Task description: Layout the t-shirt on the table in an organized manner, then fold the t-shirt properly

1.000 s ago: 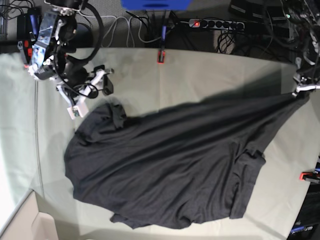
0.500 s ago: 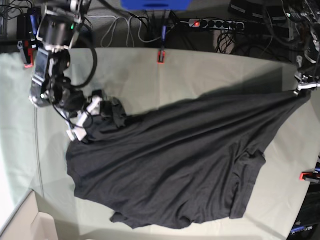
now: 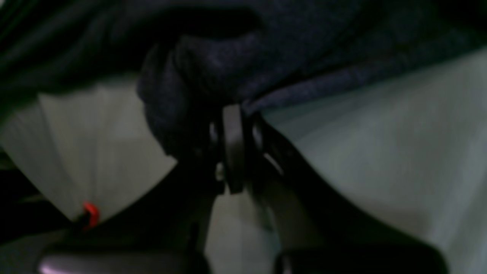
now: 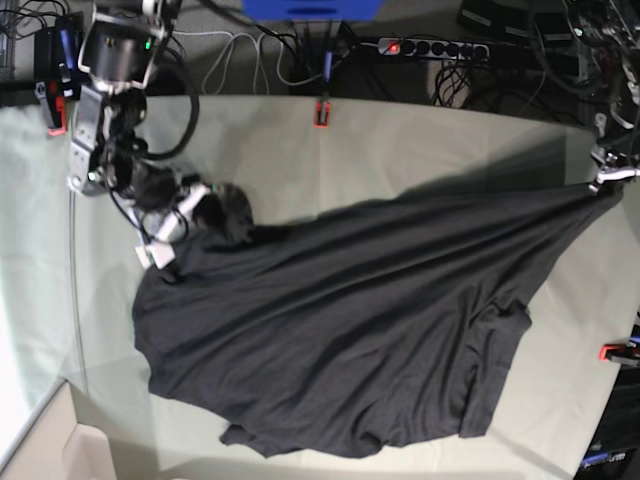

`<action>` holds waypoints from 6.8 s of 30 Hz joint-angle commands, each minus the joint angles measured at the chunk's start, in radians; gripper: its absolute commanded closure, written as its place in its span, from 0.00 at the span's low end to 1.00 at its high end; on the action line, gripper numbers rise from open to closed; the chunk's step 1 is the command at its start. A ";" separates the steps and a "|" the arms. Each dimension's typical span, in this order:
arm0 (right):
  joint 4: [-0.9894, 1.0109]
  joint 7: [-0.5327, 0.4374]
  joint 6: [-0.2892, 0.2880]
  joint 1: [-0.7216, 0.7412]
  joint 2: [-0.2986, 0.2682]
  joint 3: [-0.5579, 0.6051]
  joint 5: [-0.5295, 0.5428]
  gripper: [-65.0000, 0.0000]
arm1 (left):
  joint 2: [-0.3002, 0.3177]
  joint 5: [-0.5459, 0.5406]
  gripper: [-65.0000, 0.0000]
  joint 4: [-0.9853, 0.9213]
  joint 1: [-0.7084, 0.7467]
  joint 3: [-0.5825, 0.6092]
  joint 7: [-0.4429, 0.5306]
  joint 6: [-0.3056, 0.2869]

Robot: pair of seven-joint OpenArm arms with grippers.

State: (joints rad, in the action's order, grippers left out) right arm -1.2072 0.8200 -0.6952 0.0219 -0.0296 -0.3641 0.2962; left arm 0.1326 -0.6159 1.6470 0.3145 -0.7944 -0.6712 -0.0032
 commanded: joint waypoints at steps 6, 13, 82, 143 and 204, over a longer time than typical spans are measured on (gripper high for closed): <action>-0.380 0.031 -0.003 -0.211 -0.003 0.000 -0.019 1.00 | 0.025 -0.008 1.00 0.026 0.002 -0.007 0.023 -0.002; -0.655 0.034 -0.003 -0.379 -0.028 0.000 -0.021 1.00 | 0.057 -0.009 1.00 0.048 0.031 -0.039 0.024 -0.002; -0.787 -0.008 -0.003 -0.385 0.020 -0.169 -0.025 1.00 | 0.131 -0.002 1.00 -0.001 -0.142 0.162 0.021 0.006; -0.788 0.121 -0.003 -0.308 -0.051 -0.085 -0.019 1.00 | 0.269 -0.011 1.00 -0.195 -0.280 0.327 -0.051 -0.002; -0.593 0.058 -0.003 -0.521 -0.072 -0.295 -0.025 1.00 | 0.118 -0.009 1.00 -0.230 -0.050 0.005 -0.189 -0.002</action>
State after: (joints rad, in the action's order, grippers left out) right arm -1.7863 0.8894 -0.6987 -0.4938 -0.0879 -0.6533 0.2687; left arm 0.2321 -0.6167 1.3952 0.2657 -0.7830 -0.8715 -0.0071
